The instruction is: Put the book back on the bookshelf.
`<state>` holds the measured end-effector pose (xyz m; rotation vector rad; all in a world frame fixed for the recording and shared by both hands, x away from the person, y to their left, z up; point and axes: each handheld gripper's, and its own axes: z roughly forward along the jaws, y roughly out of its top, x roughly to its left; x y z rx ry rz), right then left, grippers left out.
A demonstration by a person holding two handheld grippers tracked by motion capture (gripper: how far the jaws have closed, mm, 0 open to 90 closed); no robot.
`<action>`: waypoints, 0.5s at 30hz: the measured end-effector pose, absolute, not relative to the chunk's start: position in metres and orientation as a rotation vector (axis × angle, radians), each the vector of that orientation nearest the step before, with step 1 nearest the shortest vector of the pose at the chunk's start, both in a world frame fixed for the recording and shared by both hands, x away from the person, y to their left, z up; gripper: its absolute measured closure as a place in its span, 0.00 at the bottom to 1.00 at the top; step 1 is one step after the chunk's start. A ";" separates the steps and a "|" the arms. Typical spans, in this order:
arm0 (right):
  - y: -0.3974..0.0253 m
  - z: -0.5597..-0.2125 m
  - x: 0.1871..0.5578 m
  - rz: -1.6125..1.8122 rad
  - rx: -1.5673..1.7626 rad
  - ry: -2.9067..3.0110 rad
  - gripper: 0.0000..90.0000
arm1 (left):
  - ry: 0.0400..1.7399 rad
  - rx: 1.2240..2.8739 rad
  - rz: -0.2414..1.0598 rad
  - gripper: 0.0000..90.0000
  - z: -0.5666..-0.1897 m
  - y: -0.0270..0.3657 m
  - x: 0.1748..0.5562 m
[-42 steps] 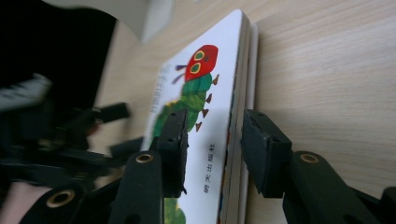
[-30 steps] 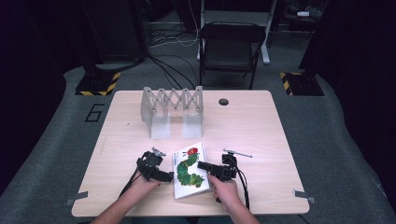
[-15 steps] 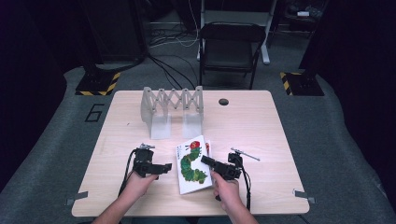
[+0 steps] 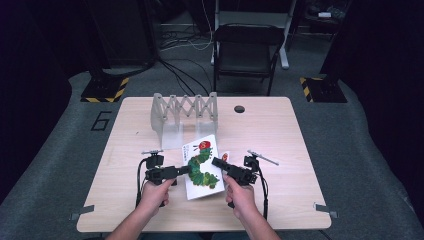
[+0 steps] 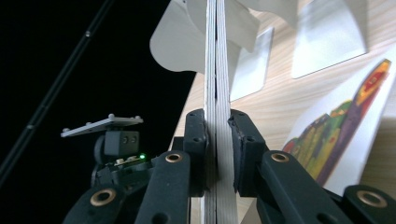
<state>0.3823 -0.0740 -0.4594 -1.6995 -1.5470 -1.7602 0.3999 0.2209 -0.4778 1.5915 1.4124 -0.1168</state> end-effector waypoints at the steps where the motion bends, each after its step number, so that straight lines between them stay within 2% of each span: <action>1: -0.074 -0.459 0.382 -1.760 -1.700 -1.547 0.88 | 1.412 1.592 -0.117 0.08 -0.478 0.221 0.400; 5: -0.070 -0.460 0.383 -1.756 -1.673 -1.554 0.88 | 1.378 1.554 -0.156 0.11 -0.476 0.216 0.400; 6: -0.068 -0.463 0.384 -1.737 -1.671 -1.530 0.88 | 1.336 1.535 -0.204 0.18 -0.476 0.213 0.400; 9: -0.067 -0.466 0.385 -1.720 -1.669 -1.502 0.88 | 1.334 1.552 -0.201 0.18 -0.476 0.211 0.399; 15: -0.070 -0.468 0.388 -1.702 -1.673 -1.511 0.88 | 1.367 1.541 -0.189 0.26 -0.475 0.211 0.397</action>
